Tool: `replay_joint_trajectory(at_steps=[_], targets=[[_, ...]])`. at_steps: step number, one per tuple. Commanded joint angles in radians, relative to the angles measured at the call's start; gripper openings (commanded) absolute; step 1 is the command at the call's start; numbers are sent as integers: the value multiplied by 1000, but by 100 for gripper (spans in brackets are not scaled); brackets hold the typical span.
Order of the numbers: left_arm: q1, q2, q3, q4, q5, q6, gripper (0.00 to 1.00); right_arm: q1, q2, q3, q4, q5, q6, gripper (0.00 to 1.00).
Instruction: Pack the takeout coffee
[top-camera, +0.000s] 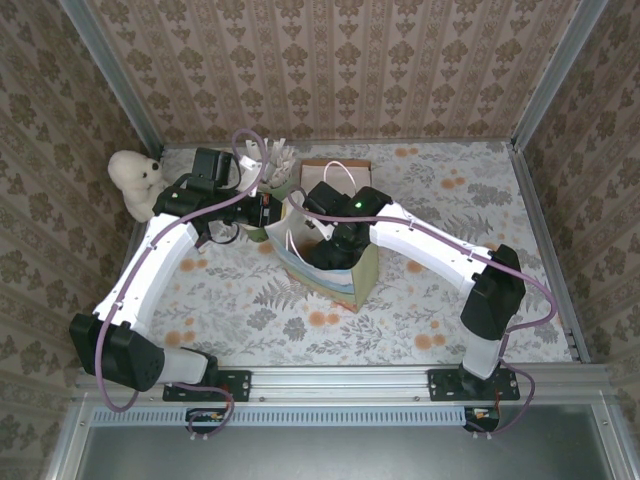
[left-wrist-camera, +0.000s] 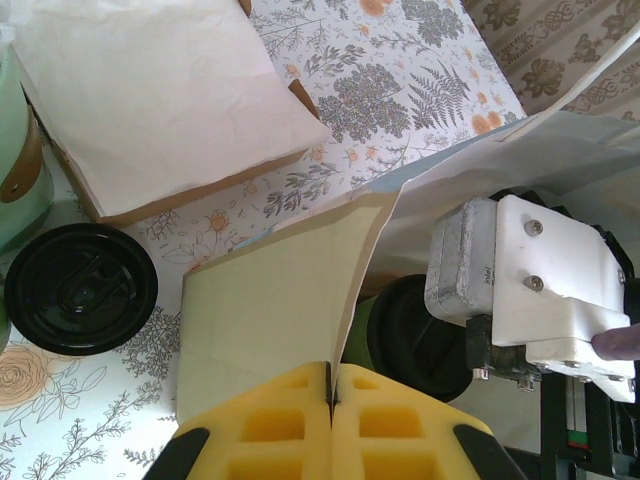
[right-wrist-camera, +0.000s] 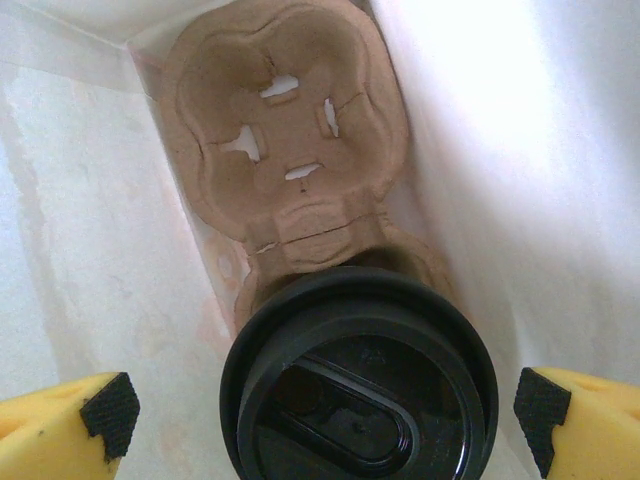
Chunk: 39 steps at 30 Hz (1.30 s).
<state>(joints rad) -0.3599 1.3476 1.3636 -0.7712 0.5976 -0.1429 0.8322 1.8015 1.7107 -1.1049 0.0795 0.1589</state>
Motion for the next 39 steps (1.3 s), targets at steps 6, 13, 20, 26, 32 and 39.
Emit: replay_joint_trajectory(at_steps=[6, 13, 20, 26, 32, 39], targets=[[-1, 8, 22, -1, -8, -11, 0, 7, -23, -14, 10, 51, -13, 100], [-1, 10, 18, 1, -6, -10, 0, 6, -23, -19, 7, 54, -13, 100], [-1, 9, 15, 3, -6, -11, 0, 8, -42, -27, 27, 61, -13, 100], [-1, 9, 15, 10, -6, -16, 0, 9, -96, -58, 83, 65, -14, 100], [-2, 7, 16, 13, -15, -37, 0, 27, -281, -159, 312, 53, -49, 100], [-6, -1, 11, 25, -42, -136, 0, 26, -576, -402, 716, -5, -43, 100]])
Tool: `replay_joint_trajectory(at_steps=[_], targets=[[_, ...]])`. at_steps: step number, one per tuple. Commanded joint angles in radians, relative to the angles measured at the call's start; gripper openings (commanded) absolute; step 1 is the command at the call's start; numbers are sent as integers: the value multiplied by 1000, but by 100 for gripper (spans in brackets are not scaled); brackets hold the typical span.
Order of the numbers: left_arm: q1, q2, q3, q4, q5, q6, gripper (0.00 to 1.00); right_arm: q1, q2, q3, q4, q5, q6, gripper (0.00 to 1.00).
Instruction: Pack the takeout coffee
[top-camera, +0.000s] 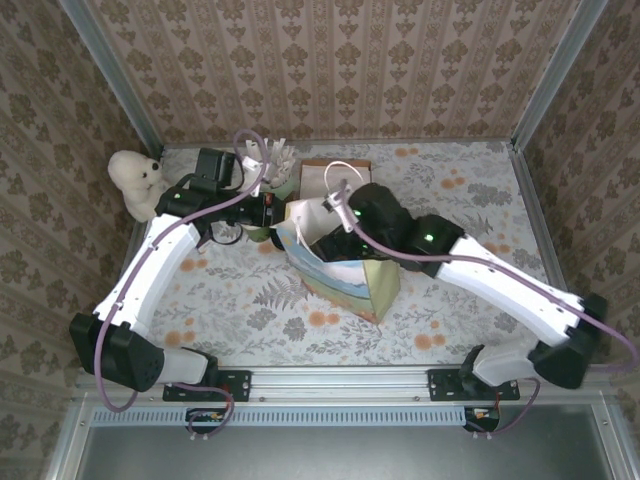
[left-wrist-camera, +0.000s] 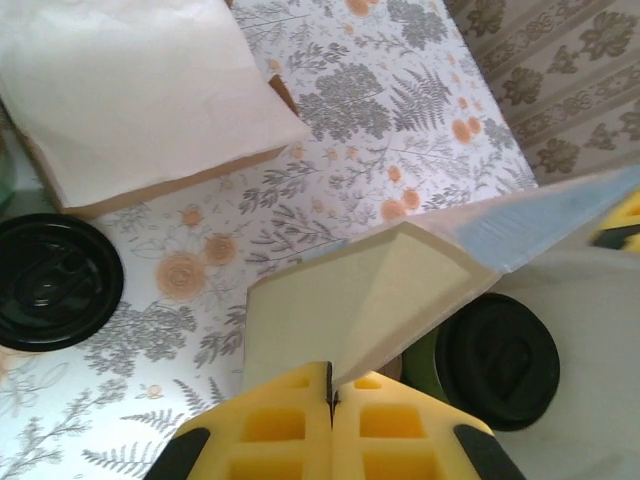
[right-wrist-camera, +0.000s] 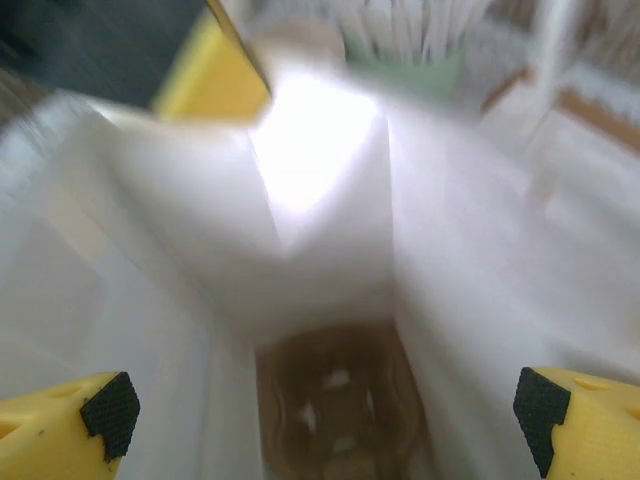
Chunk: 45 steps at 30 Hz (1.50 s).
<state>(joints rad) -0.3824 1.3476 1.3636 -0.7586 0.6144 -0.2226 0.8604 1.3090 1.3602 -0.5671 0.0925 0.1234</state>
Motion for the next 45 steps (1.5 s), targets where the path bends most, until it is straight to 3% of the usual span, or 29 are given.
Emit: replay_joint_trajectory(at_steps=[1, 9, 17, 21, 24, 28, 34, 45], targets=[[12, -4, 6, 22, -53, -65, 0, -2, -100, -67, 188, -14, -8, 100], [-12, -36, -37, 91, -13, -94, 0, -2, -59, -96, 156, 8, -7, 100], [-28, -28, -40, 95, 18, -83, 0, -2, -21, -105, 240, 3, 13, 100], [-29, -40, -28, 52, -26, -90, 38, -1, -47, -49, 214, 34, 85, 100], [-30, -54, -35, 48, -40, -86, 53, -2, -78, -30, 166, 70, 127, 100], [-30, -56, -44, 44, -23, -87, 61, -2, -143, -55, 93, 163, 222, 100], [-42, -85, -76, 83, 50, -105, 70, -18, -205, -68, -222, 530, 543, 100], [-100, -197, -165, 126, 82, -220, 81, -32, -92, -24, -370, 409, 785, 90]])
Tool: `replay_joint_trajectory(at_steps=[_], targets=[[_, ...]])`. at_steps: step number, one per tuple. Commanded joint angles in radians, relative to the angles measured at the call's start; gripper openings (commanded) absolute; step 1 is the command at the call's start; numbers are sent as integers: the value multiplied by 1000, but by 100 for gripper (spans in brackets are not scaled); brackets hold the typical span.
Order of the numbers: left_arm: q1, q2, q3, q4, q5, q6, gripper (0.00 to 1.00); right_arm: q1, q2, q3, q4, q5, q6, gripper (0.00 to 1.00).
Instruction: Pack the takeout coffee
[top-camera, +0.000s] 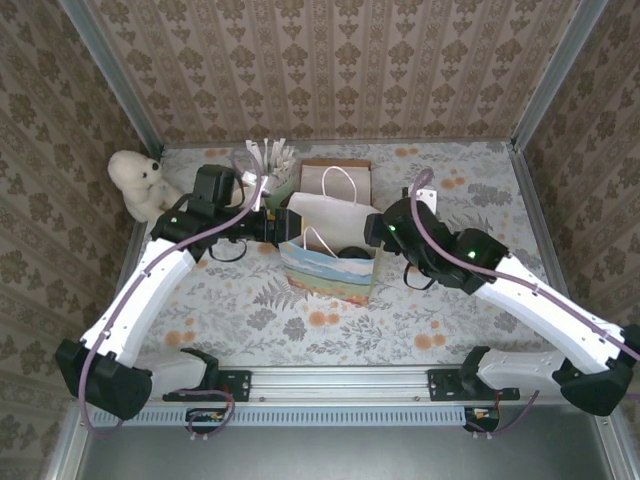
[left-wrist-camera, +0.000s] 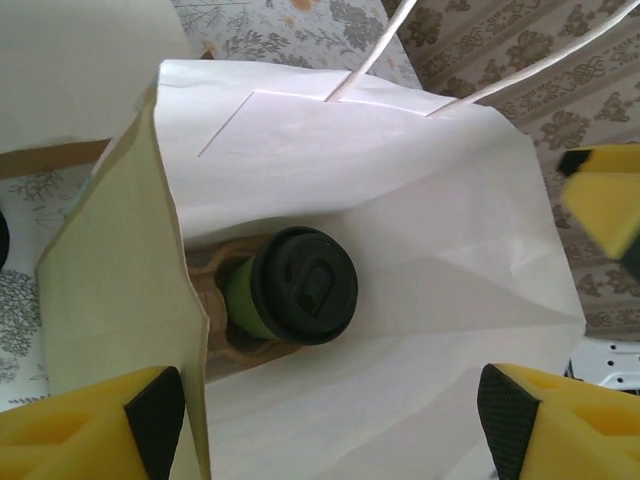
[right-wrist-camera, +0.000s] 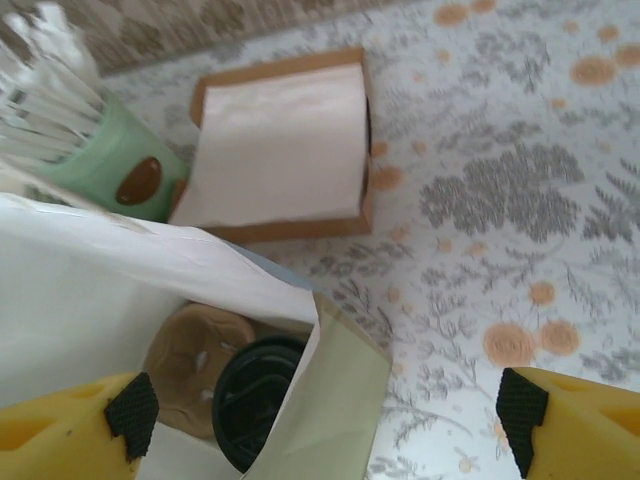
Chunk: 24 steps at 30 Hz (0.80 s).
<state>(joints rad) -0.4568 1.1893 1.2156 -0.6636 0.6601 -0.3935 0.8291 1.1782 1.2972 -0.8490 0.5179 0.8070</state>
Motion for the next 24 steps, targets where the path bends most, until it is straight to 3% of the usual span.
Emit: replay_joint_trajectory(at_steps=[1, 6, 18, 22, 24], targets=[[-31, -47, -26, 43, 43, -58, 81, -1, 52, 48, -98, -31, 104, 88], [-49, -67, -56, 71, 40, -60, 84, -1, 90, 66, -100, -91, 82, 57], [-56, -95, -85, 58, 28, -47, 89, -19, 96, 69, -51, -77, -26, 28], [-57, -83, -115, 156, 124, -95, 91, -40, 99, 68, -16, -91, -67, 17], [-62, -75, -119, 183, 117, -108, 91, -56, 94, 65, 0, -80, -76, 13]])
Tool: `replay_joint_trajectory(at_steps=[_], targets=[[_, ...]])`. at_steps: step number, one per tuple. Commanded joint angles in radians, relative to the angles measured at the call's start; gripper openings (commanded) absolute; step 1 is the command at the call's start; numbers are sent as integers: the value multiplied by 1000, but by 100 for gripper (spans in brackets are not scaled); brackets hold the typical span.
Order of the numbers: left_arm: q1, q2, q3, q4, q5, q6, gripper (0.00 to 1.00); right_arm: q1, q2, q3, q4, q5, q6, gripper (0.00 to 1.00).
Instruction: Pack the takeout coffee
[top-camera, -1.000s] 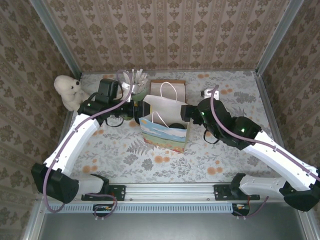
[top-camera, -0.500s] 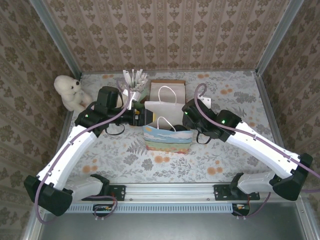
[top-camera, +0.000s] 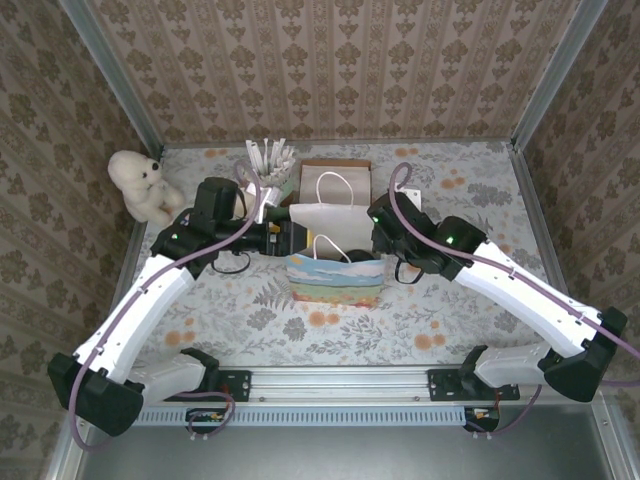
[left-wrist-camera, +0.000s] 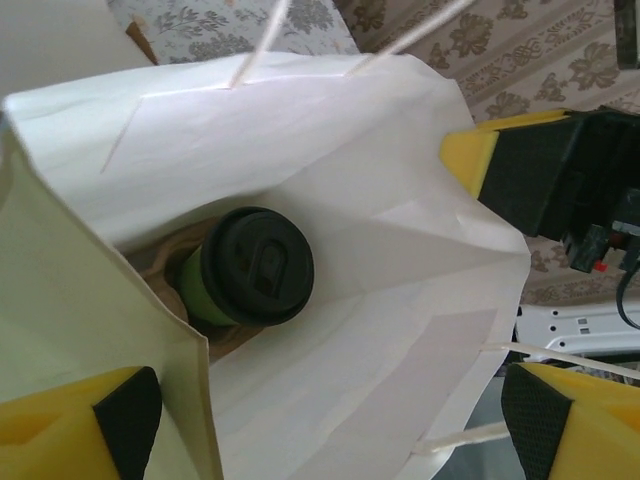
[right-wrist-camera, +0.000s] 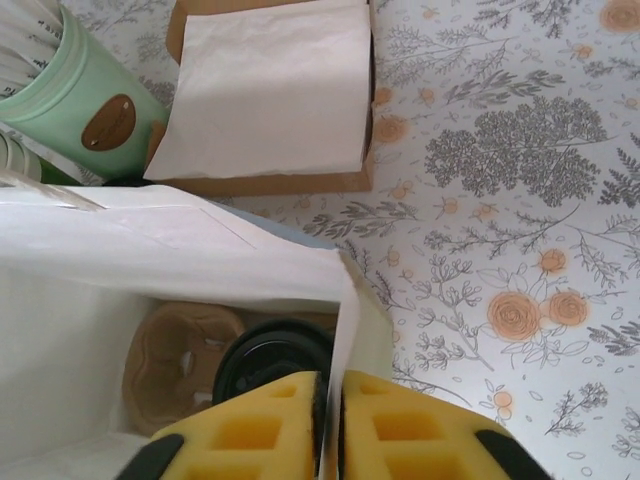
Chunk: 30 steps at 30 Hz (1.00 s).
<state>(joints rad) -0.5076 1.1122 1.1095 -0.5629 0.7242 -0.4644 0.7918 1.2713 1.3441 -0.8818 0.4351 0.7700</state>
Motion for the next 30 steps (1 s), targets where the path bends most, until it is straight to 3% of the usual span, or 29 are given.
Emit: replay_joint_trajectory(at_steps=[1, 9, 17, 24, 30], targets=[[-12, 6, -9, 81, 41, -37, 91, -25, -2, 14, 40, 6, -42, 12], [-25, 70, 16, 116, 12, -52, 92, -100, -24, -23, 103, -34, -51, 8], [-23, 96, 35, 118, -74, -67, 94, -100, -24, -21, 85, -74, -17, 14], [-15, 121, 78, 115, -106, -53, 94, -99, -47, -63, 174, -84, -20, 18], [11, 86, 136, 8, -139, 22, 96, -100, -80, -55, 204, -39, -95, 51]])
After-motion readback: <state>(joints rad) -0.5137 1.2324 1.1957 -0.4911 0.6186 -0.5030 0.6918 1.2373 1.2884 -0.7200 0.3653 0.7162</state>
